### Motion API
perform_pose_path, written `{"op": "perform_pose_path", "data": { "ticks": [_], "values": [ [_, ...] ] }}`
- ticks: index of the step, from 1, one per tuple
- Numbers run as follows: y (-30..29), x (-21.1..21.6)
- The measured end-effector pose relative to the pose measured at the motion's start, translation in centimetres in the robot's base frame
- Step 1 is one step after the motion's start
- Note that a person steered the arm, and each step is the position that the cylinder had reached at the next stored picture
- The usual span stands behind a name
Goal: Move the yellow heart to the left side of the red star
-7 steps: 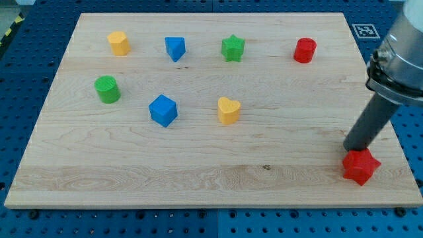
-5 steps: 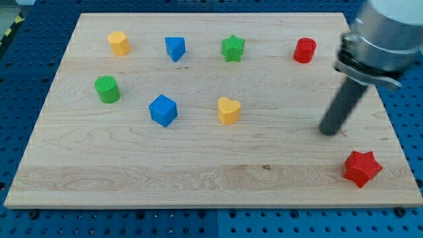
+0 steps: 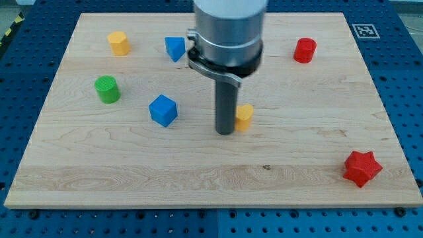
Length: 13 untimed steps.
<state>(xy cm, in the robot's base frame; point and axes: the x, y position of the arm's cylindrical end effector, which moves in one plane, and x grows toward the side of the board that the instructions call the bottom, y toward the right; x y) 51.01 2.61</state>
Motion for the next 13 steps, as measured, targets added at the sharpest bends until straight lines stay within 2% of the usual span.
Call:
{"op": "perform_pose_path", "data": {
  "ticks": [1, 2, 3, 5, 7, 8, 10, 11, 12, 13],
  "values": [
    [-2.2, -1.2],
    [-4.7, -4.7],
    [-2.1, -6.1],
    [6.7, 2.7],
    [8.2, 1.9],
    [9.5, -0.4],
    [12.7, 4.7],
    [12.2, 2.4],
    [7.8, 1.4],
    [3.3, 6.4]
  ]
}}
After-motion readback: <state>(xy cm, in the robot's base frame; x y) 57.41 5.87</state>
